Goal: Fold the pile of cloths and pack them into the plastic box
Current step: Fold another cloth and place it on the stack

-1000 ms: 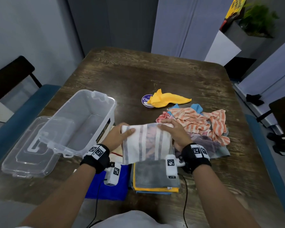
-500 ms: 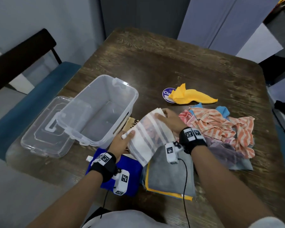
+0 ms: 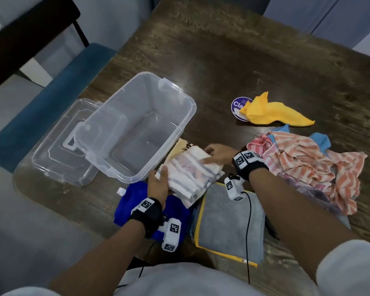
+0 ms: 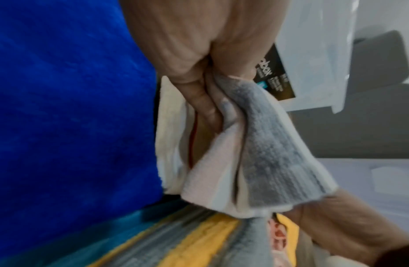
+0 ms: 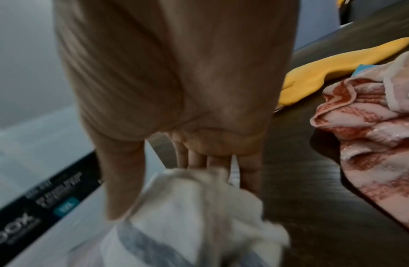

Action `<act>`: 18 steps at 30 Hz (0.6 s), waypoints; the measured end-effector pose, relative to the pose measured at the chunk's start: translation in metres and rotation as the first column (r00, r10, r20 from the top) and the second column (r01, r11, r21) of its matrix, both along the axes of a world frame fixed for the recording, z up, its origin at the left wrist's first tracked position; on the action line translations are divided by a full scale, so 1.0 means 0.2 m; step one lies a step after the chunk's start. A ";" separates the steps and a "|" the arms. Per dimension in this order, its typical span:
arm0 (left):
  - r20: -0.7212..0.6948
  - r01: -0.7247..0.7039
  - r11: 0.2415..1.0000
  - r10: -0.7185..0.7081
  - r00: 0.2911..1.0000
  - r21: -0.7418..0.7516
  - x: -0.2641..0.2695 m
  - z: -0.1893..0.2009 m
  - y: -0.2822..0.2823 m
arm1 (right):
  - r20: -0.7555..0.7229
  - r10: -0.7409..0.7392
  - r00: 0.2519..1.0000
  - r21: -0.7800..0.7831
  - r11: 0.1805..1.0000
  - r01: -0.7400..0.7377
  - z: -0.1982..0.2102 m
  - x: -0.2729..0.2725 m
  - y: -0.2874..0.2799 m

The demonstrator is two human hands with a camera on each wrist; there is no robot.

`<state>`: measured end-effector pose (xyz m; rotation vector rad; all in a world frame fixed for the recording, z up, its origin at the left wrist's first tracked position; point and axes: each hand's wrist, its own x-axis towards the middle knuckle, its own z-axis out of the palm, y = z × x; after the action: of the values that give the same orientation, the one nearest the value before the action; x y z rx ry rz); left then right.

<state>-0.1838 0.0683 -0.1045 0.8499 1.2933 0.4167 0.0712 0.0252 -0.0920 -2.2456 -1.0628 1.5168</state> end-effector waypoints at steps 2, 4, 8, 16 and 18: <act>-0.060 0.040 0.998 -0.038 0.997 0.048 -0.01 -0.04 -0.01 | -0.010 -0.017 1.000 0.033 0.999 0.017 -0.05 0.01 0.00; -0.081 0.073 0.996 -0.068 0.994 0.058 -0.01 -0.06 -0.02 | -0.016 -0.033 0.999 0.134 0.990 0.035 -0.06 0.01 0.03; -0.063 0.052 0.993 -0.045 0.997 0.103 -0.03 -0.08 -0.03 | -0.150 -0.077 0.986 0.299 0.947 0.119 -0.03 0.01 0.11; -0.154 0.106 0.991 -0.093 0.984 0.079 -0.04 -0.14 -0.02 | 0.174 0.007 0.985 0.039 0.999 -0.014 -0.15 -0.01 0.11; -0.194 0.127 0.988 -0.108 0.975 0.089 -0.05 -0.14 -0.01 | 0.232 0.021 0.972 0.018 1.000 -0.026 -0.16 0.00 0.10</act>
<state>-0.1942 0.0671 -0.1320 1.0668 1.3959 0.3149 0.0707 0.0457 -0.1247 -2.4494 -1.1648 1.2672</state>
